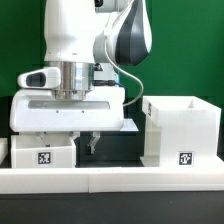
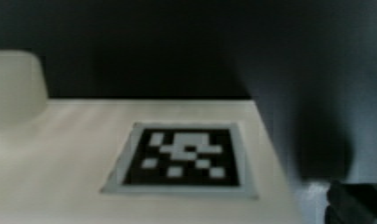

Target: Assemble drawer

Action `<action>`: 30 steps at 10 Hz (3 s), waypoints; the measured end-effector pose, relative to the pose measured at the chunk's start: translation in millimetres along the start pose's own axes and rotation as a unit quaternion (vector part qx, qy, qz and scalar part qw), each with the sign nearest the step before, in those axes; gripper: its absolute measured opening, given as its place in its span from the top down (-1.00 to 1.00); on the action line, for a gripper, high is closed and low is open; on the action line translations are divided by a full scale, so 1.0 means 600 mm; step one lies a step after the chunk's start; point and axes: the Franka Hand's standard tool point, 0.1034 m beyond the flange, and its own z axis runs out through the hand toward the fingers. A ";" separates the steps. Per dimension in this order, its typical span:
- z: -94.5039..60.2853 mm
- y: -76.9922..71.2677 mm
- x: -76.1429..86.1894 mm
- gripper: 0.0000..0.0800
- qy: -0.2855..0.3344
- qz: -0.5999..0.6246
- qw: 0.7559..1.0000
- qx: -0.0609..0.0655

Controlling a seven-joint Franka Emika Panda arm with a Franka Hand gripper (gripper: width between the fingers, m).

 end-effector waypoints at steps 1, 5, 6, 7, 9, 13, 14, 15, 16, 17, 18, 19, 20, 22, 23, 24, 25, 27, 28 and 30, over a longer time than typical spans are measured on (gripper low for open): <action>0.001 -0.001 0.000 -0.32 0.000 -0.001 1.000 0.000; 0.001 -0.003 0.000 0.81 -0.001 0.000 1.000 0.001; 0.001 -0.003 0.000 0.81 -0.001 -0.001 1.000 0.001; 0.001 -0.003 0.000 0.90 -0.001 -0.001 1.000 0.001; 0.001 -0.003 0.000 0.90 -0.001 -0.001 1.000 0.001; -0.025 -0.009 0.003 0.90 0.006 -0.025 1.000 0.002; -0.034 -0.005 0.002 0.90 0.009 -0.065 0.998 0.001; -0.042 0.007 0.006 0.90 0.014 -0.106 0.994 -0.001; -0.044 0.017 0.004 0.90 0.015 -0.148 0.989 -0.001; -0.042 0.023 0.000 0.90 0.014 -0.158 0.987 0.003; -0.042 0.023 -0.001 0.90 0.014 -0.159 0.987 0.003; -0.041 0.023 -0.001 0.90 0.013 -0.159 0.987 0.003; -0.041 0.024 -0.002 0.90 0.012 -0.188 0.982 0.001; -0.041 0.014 -0.002 0.90 0.011 -0.266 0.964 -0.003; -0.042 0.003 0.001 0.90 0.008 -0.325 0.946 -0.004; -0.043 -0.009 0.005 0.90 0.006 -0.373 0.928 -0.005; -0.042 -0.019 0.004 0.90 -0.004 -0.395 0.918 0.006; -0.042 -0.022 0.005 0.90 -0.013 -0.465 0.885 0.010; -0.040 -0.020 0.004 0.90 -0.014 -0.473 0.881 0.010; -0.039 -0.015 0.001 0.90 -0.018 -0.539 0.842 0.008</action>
Offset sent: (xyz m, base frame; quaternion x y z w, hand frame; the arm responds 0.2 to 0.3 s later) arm 0.0000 0.0000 0.0000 0.0000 0.0000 0.0000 1.0000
